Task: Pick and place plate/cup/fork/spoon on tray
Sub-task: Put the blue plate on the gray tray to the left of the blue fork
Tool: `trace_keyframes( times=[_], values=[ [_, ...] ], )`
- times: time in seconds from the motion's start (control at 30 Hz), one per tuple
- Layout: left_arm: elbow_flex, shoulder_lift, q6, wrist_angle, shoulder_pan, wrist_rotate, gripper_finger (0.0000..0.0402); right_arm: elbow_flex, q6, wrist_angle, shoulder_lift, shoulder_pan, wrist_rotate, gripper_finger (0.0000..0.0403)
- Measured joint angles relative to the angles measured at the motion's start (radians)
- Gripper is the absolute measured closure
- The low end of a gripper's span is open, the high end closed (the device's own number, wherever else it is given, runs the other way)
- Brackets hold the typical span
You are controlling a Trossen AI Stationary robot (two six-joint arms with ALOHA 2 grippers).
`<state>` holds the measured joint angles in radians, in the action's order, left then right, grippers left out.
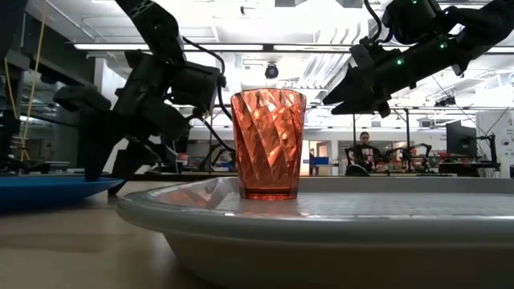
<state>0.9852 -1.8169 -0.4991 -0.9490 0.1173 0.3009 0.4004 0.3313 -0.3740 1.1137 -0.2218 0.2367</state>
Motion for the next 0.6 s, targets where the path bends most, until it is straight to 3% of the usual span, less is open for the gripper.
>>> trace_keyframes(
  times=[0.17, 0.27, 0.6],
  values=[
    [0.000, 0.001, 0.008, -0.007, 0.006, -0.014, 0.0337, 0.000, 0.000, 0.001, 0.000, 0.000, 0.002, 0.0190],
    [0.021, -0.004, 0.000, -0.100, 0.017, 0.020, 0.0387, 0.000, 0.000, 0.002, 0.000, 0.000, 0.003, 0.0190],
    [0.206, 0.046, 0.026, -0.319, 0.065, 0.027, 0.0399, 0.000, 0.000, 0.016, 0.000, 0.000, 0.003, 0.0190]
  ],
)
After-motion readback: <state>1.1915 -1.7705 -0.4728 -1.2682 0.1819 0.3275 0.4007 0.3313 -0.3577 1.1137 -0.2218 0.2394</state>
